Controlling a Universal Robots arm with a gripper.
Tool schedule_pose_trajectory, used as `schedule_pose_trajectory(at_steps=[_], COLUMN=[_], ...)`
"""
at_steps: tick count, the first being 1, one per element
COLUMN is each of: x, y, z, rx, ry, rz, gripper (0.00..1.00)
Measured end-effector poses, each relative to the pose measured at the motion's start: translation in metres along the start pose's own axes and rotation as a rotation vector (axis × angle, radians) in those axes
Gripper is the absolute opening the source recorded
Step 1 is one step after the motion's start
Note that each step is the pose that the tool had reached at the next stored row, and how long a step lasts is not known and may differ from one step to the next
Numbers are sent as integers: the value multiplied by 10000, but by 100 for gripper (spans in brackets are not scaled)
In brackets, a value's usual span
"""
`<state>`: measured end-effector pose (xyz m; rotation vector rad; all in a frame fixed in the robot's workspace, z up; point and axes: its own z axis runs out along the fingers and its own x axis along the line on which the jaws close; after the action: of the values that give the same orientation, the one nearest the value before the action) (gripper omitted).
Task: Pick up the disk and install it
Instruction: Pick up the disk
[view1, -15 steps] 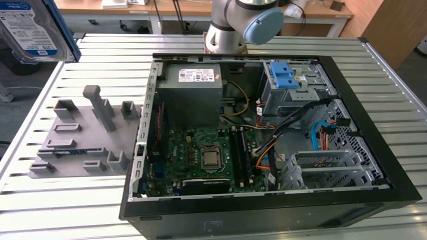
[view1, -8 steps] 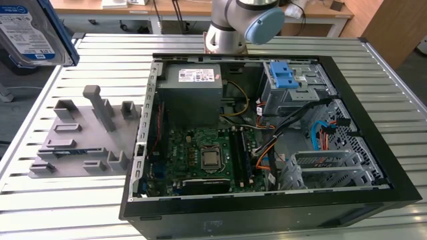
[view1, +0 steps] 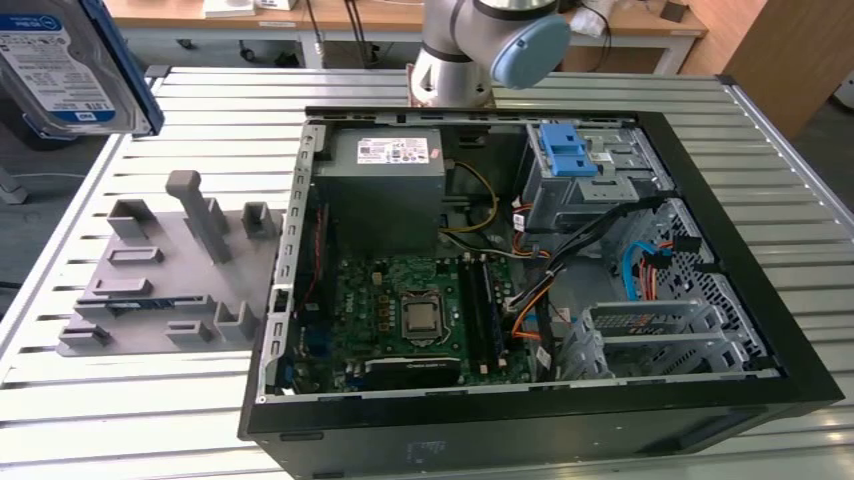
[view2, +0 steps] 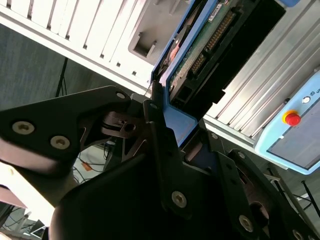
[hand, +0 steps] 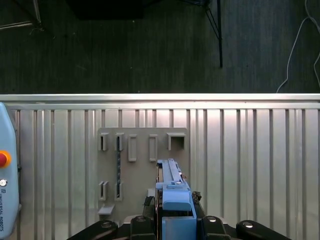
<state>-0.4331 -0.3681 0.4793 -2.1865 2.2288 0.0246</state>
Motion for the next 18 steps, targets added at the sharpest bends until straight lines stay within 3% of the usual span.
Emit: schedule_pose_trajectory(at_steps=[18], x=[11], y=[-375], z=[1], rx=[-95], ry=[2], rz=[2], gripper=[37])
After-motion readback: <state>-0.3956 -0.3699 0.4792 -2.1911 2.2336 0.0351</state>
